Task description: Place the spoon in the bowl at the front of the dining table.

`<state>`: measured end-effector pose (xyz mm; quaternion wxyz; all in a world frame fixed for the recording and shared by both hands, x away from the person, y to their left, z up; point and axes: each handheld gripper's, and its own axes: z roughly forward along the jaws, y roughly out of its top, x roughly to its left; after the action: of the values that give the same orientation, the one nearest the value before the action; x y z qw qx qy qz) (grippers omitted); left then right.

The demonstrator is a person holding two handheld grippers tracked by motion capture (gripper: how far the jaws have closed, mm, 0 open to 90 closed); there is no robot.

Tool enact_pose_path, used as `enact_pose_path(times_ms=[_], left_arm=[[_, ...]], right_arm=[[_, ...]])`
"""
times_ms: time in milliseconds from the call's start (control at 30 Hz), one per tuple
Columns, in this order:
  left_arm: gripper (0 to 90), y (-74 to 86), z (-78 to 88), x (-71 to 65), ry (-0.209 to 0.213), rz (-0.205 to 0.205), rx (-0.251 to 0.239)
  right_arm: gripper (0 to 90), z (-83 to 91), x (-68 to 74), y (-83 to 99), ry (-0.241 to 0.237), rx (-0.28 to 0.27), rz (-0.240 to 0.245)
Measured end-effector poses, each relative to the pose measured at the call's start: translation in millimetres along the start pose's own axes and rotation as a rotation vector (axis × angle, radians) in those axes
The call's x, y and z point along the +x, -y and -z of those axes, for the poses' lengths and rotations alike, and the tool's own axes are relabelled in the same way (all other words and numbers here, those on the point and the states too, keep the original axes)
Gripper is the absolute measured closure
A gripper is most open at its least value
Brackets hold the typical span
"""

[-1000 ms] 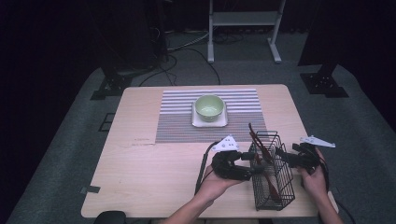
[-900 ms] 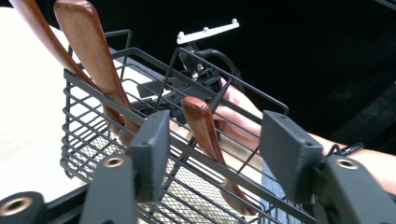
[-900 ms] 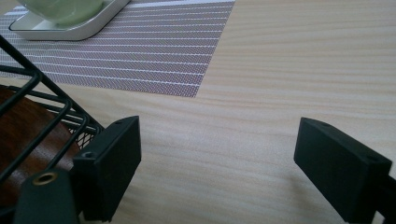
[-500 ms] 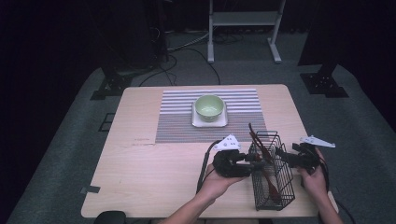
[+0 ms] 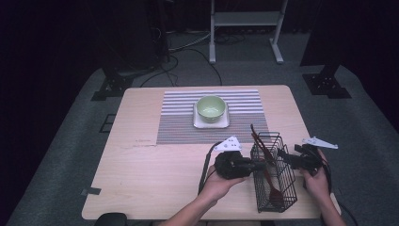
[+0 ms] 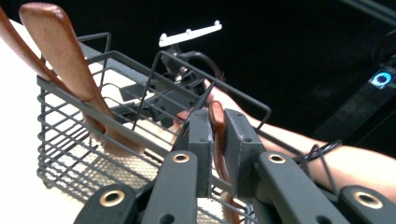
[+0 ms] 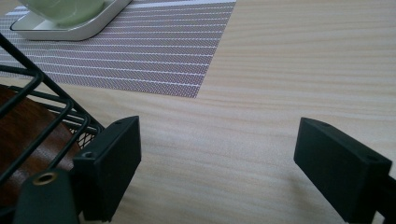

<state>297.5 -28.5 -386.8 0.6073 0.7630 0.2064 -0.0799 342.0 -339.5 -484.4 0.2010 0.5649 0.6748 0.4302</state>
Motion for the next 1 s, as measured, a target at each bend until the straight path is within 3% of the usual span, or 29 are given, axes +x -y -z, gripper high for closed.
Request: enact_pose_path(times_ms=[633, 1000], left_arm=[[84.2, -6.6, 12.4, 3.7, 0.043, 0.088, -0.105], [84.2, -15.3, 21.9, 1.3, 0.053, 0.096, -0.145]], right_arm=[[13.4, 0.1, -0.2, 0.0, 0.001, 0.000, -0.005], [13.4, 0.1, -0.4, 0.0, 0.001, -0.002, -0.008]])
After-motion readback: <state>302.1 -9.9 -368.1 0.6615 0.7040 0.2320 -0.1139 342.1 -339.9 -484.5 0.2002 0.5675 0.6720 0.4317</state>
